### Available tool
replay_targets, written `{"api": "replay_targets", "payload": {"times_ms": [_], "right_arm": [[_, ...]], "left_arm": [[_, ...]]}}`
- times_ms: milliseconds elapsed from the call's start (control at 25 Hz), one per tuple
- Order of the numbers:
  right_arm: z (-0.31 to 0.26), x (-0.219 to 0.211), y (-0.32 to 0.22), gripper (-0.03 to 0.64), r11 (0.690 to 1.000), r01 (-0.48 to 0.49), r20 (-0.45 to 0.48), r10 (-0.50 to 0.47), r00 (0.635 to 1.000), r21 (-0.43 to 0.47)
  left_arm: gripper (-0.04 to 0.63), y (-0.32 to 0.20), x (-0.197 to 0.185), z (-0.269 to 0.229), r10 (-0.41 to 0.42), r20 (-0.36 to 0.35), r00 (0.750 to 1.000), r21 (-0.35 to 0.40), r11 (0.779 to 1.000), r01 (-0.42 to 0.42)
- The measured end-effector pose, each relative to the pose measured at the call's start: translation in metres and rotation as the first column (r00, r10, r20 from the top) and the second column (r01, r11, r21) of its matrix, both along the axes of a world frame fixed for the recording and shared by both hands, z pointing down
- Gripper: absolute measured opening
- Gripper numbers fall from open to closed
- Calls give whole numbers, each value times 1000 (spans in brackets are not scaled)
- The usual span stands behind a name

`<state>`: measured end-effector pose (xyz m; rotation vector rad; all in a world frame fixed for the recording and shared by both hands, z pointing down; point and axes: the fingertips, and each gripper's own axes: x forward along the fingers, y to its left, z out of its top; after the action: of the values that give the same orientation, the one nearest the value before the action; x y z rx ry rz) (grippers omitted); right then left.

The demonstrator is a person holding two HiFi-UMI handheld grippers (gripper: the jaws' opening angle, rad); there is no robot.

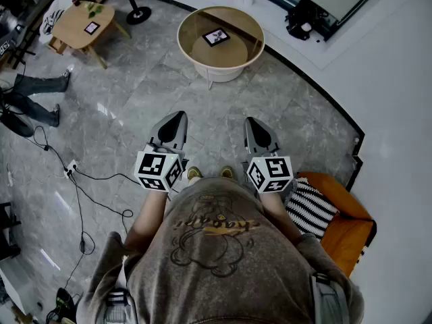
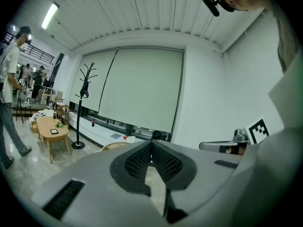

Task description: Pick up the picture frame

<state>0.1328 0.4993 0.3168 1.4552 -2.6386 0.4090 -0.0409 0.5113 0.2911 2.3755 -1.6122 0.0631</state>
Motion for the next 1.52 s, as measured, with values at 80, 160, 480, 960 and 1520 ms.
{"api": "replay_targets", "payload": {"times_ms": [80,160,480,960,1520], "right_arm": [[0,-2,0,18,1000,1,2,-1,1000,-3],[0,-2,0,18,1000,-1,4,1,1000,-6],[-2,-9,4,18,1000,-23,49,24,999,-8],[11,-47,20,18,996,-91,45,91,995,10],[20,-60,-16,18,994,-105,33,105,994,10]], "left_arm": [[18,0,-1,0,3,0,1000,-2,1000,-3],[18,-1,-1,-1,5,-1,1000,-1,1000,-5],[18,0,-9,0,27,5,1000,-2,1000,-27],[18,-6,-39,19,99,16,995,15,995,-99],[18,-42,-47,24,116,8,993,21,993,-116]]}}
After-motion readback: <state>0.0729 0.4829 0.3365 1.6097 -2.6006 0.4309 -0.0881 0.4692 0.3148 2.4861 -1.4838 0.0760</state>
